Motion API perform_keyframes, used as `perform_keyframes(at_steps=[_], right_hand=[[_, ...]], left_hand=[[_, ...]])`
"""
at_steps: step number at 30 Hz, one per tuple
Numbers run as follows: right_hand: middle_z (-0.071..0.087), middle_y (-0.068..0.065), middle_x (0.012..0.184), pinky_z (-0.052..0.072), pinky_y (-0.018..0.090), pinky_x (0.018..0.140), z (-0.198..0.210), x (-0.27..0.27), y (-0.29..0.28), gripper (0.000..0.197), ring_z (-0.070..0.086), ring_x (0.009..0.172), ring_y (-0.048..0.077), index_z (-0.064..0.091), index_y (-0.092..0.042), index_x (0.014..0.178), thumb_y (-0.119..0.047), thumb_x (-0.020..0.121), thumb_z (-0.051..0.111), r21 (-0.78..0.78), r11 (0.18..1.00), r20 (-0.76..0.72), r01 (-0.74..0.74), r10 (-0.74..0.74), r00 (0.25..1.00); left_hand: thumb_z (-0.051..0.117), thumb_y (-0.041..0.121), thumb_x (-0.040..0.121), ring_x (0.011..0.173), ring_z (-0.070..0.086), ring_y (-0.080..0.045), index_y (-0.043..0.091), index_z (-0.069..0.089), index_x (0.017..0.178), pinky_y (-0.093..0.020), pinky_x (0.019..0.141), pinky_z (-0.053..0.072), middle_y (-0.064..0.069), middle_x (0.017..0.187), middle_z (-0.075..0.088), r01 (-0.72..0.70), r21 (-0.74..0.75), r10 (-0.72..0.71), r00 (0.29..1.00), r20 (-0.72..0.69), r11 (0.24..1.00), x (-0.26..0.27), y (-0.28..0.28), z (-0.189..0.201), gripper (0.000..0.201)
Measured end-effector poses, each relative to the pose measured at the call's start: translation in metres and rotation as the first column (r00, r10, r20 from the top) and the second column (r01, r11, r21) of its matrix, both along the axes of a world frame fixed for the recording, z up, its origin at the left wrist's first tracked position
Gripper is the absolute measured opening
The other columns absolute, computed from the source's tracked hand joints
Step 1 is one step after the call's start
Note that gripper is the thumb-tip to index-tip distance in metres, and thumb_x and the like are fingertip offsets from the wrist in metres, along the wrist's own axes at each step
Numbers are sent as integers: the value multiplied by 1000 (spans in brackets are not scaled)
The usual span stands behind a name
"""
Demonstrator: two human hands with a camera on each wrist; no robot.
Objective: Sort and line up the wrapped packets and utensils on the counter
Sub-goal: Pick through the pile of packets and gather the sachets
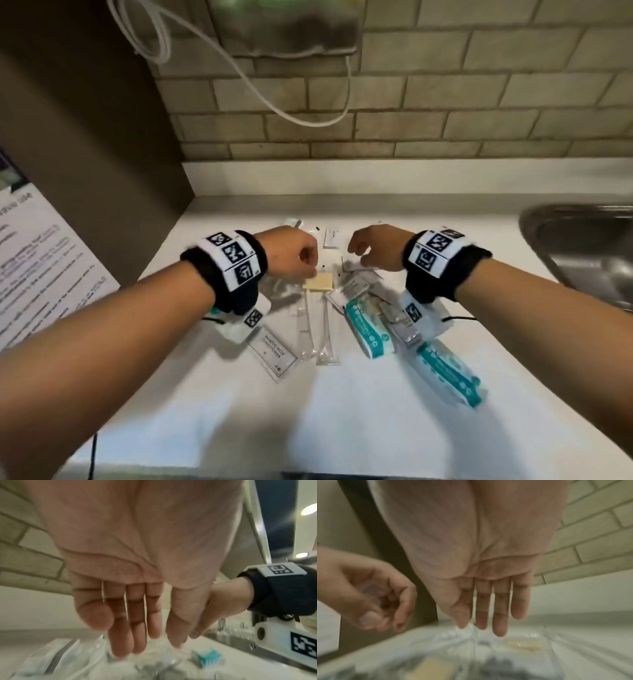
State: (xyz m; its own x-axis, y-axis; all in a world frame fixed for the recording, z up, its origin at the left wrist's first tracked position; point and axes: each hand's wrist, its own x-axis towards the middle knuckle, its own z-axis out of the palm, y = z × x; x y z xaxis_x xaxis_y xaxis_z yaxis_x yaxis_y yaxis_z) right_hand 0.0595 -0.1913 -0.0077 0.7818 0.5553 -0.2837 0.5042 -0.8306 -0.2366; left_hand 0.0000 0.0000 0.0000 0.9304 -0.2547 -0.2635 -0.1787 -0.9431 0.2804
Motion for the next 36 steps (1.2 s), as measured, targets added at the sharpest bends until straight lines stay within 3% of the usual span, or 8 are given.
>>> perform_keyframes(at_steps=[5,8,12,17,21,26,31,36], right_hand=[[63,6,124,48,34,93,-46,9,21,36,59,113,27,62,-11,119,-20,84,68,-231,968,-86,-94,76,993],[63,3,101,48,33,82,-53,17,34,30,61,96,27,61,-15,101,-27,77,74,-268,959,-100,-90,65,993],[64,-11,69,58,34,76,-80,63,50,32,67,70,17,61,-25,68,-33,53,88,-404,902,-112,-151,115,987],[69,-12,77,58,41,74,-115,92,50,46,68,73,19,59,-33,69,-37,38,92,-459,873,-98,-165,135,986],[66,-11,91,56,41,80,-95,66,37,53,65,83,19,50,-33,75,-37,46,94,-365,927,-58,-89,73,996],[59,-1,89,43,28,74,-49,25,11,17,54,80,20,55,-20,86,-24,82,71,-95,995,-54,30,-35,998],[57,4,96,35,24,53,-14,14,-21,17,52,77,19,43,-13,100,-15,89,56,108,979,-38,171,-167,985],[70,7,80,51,33,63,5,8,-55,31,66,65,18,41,-12,115,-9,86,53,307,889,-148,340,-308,940]], left_hand=[[86,54,56,78,58,-16,26,56,102,-30,68,52,2,101,64,113,248,1,908,-419,962,-14,13,-37,61],[88,59,39,87,57,-19,30,49,99,-40,78,54,7,101,53,229,360,-59,902,-428,904,-19,24,-60,77],[88,49,50,85,54,-21,26,49,89,-36,71,49,7,93,48,230,346,-90,922,-377,910,-17,24,-69,60],[85,46,60,53,50,-14,23,47,74,-24,51,43,7,65,56,105,249,-9,933,-359,963,-12,23,-73,46],[79,44,71,57,48,-13,22,52,74,-24,54,38,8,65,53,65,188,-11,962,-273,980,-11,15,-70,35],[58,51,87,73,60,-11,33,58,84,-30,64,46,13,78,62,-6,56,16,985,-172,998,-8,14,-56,18],[47,34,99,68,49,-12,19,41,88,-26,55,34,7,75,50,-125,-105,122,992,-37,987,2,-6,-35,19],[62,31,91,78,63,-13,22,51,104,-30,65,50,3,97,66,-53,-288,42,998,-44,956,3,-57,-32,19]])
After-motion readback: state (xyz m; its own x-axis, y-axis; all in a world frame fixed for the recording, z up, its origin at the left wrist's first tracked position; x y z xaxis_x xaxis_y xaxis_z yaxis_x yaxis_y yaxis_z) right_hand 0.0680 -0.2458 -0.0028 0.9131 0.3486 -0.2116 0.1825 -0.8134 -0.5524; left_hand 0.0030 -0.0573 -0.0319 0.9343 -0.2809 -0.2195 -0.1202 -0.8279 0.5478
